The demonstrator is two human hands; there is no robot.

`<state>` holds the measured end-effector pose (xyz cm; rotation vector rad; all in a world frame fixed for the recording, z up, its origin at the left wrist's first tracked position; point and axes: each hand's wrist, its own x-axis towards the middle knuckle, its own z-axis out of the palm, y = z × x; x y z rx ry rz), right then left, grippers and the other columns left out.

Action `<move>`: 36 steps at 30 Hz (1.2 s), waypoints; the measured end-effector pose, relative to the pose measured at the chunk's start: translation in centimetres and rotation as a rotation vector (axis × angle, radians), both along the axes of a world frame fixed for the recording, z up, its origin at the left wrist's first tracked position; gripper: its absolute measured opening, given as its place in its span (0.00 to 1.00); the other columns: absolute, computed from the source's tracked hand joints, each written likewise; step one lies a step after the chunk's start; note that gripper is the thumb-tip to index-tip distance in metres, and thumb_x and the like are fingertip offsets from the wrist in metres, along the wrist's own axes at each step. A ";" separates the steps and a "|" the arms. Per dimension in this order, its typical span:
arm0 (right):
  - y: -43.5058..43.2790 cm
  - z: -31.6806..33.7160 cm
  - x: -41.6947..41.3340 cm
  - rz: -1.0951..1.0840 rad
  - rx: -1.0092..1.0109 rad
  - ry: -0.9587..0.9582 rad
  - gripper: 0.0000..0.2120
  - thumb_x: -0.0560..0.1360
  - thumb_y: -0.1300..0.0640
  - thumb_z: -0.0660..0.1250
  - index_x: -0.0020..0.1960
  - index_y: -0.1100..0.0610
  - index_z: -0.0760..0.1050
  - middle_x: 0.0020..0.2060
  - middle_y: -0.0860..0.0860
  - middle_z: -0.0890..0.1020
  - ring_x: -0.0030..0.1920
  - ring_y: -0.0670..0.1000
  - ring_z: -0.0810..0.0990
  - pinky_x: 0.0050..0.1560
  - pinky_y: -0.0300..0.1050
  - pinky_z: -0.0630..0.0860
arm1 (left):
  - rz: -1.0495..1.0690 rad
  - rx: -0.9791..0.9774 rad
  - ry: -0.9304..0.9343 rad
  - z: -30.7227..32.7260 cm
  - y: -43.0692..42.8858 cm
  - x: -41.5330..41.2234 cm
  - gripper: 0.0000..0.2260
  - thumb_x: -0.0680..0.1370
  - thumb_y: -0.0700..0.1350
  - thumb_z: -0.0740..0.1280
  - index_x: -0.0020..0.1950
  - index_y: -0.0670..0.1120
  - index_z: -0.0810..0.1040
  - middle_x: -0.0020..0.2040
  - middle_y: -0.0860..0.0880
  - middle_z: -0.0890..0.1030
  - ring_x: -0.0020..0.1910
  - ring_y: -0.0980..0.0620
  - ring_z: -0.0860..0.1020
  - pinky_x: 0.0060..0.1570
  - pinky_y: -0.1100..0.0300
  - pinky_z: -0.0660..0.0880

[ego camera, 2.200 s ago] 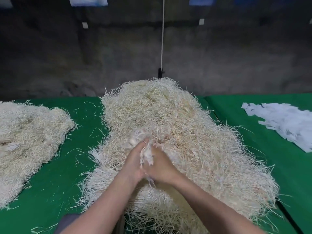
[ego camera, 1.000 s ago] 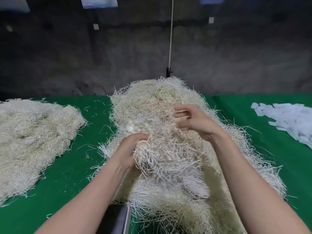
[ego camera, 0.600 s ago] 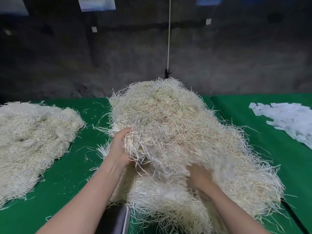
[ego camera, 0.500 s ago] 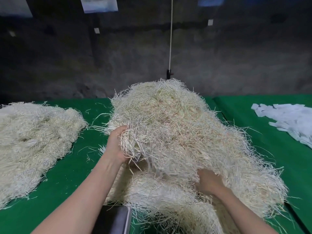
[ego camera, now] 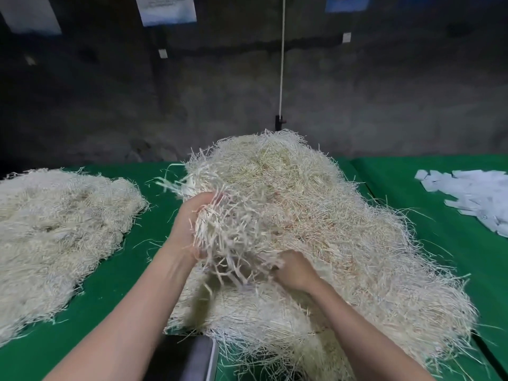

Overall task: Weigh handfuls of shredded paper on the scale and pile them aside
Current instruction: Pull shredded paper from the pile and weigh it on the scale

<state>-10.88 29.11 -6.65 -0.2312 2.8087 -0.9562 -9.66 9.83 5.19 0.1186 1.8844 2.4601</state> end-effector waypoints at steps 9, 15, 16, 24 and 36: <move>0.9 2.6 0.4 -0.138 -0.364 0.187 0.11 0.72 0.64 0.69 0.49 0.50 0.74 0.50 0.43 0.73 0.45 0.48 0.79 0.43 0.44 0.78 | -0.345 -1.177 -0.106 -7.6 4.5 0.0 0.29 0.67 0.46 0.76 0.65 0.43 0.70 0.60 0.45 0.76 0.49 0.54 0.78 0.48 0.59 0.76; 3.1 -0.9 1.1 -0.100 -0.067 0.163 0.21 0.78 0.51 0.62 0.69 0.57 0.67 0.59 0.51 0.77 0.55 0.51 0.78 0.57 0.45 0.74 | -0.155 -0.046 -0.354 -4.9 3.3 -1.0 0.17 0.70 0.41 0.70 0.58 0.43 0.76 0.59 0.42 0.77 0.44 0.52 0.82 0.40 0.53 0.79; 3.0 -1.7 1.0 -0.089 -0.048 0.176 0.21 0.80 0.51 0.60 0.70 0.57 0.65 0.57 0.51 0.78 0.54 0.50 0.78 0.59 0.46 0.74 | -0.141 0.136 -0.389 -4.9 3.4 -1.0 0.25 0.67 0.42 0.73 0.62 0.41 0.74 0.57 0.39 0.79 0.46 0.48 0.83 0.41 0.50 0.80; 8.1 -7.1 1.4 -0.122 0.244 0.092 0.19 0.80 0.45 0.55 0.67 0.53 0.64 0.52 0.47 0.77 0.53 0.49 0.76 0.60 0.52 0.71 | 0.045 0.334 -0.431 -5.6 2.9 -0.6 0.42 0.57 0.45 0.76 0.70 0.40 0.67 0.66 0.39 0.73 0.63 0.37 0.73 0.60 0.37 0.71; 4.9 2.3 2.7 -0.045 0.105 0.154 0.47 0.63 0.47 0.77 0.74 0.47 0.54 0.69 0.46 0.67 0.69 0.50 0.67 0.70 0.50 0.66 | 0.020 0.292 -0.230 -3.0 1.2 -1.1 0.08 0.65 0.43 0.68 0.42 0.43 0.75 0.29 0.47 0.80 0.26 0.50 0.78 0.30 0.57 0.78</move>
